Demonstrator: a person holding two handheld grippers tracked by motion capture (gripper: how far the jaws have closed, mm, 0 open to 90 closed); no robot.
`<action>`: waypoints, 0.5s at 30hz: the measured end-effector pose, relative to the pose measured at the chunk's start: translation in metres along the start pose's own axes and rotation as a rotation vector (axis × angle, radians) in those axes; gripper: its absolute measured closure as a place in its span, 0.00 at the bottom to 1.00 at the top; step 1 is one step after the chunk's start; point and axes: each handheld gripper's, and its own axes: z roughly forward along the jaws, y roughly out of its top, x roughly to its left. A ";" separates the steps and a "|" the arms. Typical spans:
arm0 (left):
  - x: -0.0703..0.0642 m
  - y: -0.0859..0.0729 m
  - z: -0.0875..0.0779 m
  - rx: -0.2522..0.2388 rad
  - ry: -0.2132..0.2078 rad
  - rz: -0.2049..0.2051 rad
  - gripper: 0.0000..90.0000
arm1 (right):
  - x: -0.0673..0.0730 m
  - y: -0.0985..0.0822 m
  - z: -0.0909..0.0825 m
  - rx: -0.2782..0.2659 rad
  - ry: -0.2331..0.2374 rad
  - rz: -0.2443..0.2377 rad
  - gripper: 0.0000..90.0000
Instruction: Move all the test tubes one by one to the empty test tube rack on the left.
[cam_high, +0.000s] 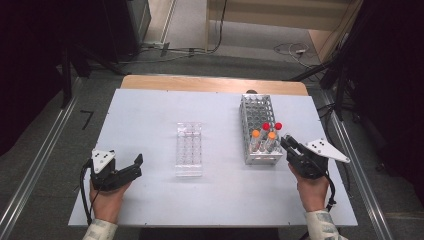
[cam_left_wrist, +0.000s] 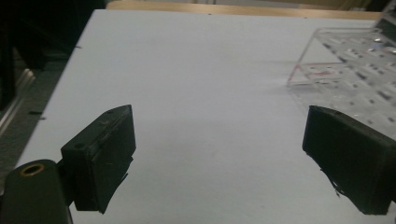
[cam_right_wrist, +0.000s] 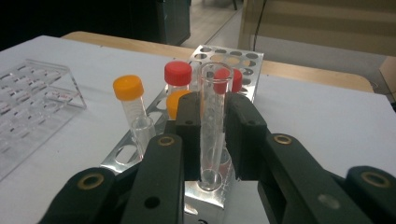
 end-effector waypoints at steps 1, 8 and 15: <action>-0.001 0.002 -0.001 -0.004 -0.018 -0.005 0.11 | 0.000 0.002 -0.002 -0.004 0.003 0.004 0.81; -0.019 0.022 -0.006 -0.055 -0.066 0.005 0.12 | 0.000 0.008 -0.014 -0.020 0.017 0.017 0.81; -0.040 0.030 0.002 -0.032 -0.121 0.060 0.10 | 0.008 0.006 -0.022 -0.001 0.062 0.002 0.81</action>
